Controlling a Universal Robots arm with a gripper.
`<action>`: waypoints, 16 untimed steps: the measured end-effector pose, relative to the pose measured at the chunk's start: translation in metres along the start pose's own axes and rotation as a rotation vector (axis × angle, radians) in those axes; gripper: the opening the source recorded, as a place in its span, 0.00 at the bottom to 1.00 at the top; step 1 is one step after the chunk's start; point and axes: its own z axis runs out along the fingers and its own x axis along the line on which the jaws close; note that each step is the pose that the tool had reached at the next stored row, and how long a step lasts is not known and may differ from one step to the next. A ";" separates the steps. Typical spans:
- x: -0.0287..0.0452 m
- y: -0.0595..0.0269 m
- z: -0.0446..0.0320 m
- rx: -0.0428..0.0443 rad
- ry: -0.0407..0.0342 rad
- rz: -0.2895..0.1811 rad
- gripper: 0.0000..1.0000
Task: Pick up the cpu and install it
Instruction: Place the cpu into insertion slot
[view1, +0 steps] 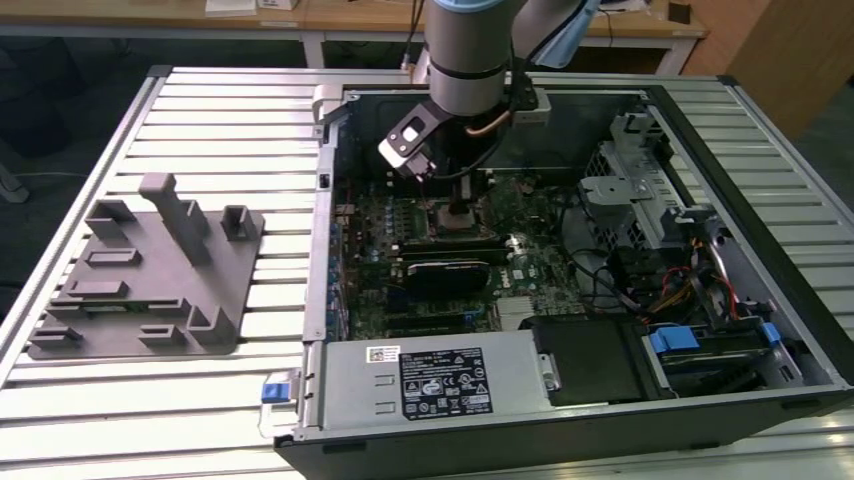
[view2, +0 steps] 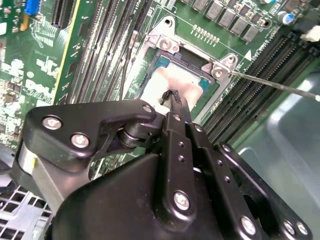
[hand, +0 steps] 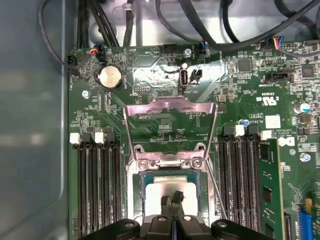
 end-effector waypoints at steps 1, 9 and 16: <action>0.0000 0.0002 -0.0025 0.0000 0.0001 0.000 0.11; 0.0009 0.0023 -0.0361 0.0000 0.0000 0.000 0.11; 0.0013 0.0031 -0.0500 0.0000 0.0000 0.000 0.11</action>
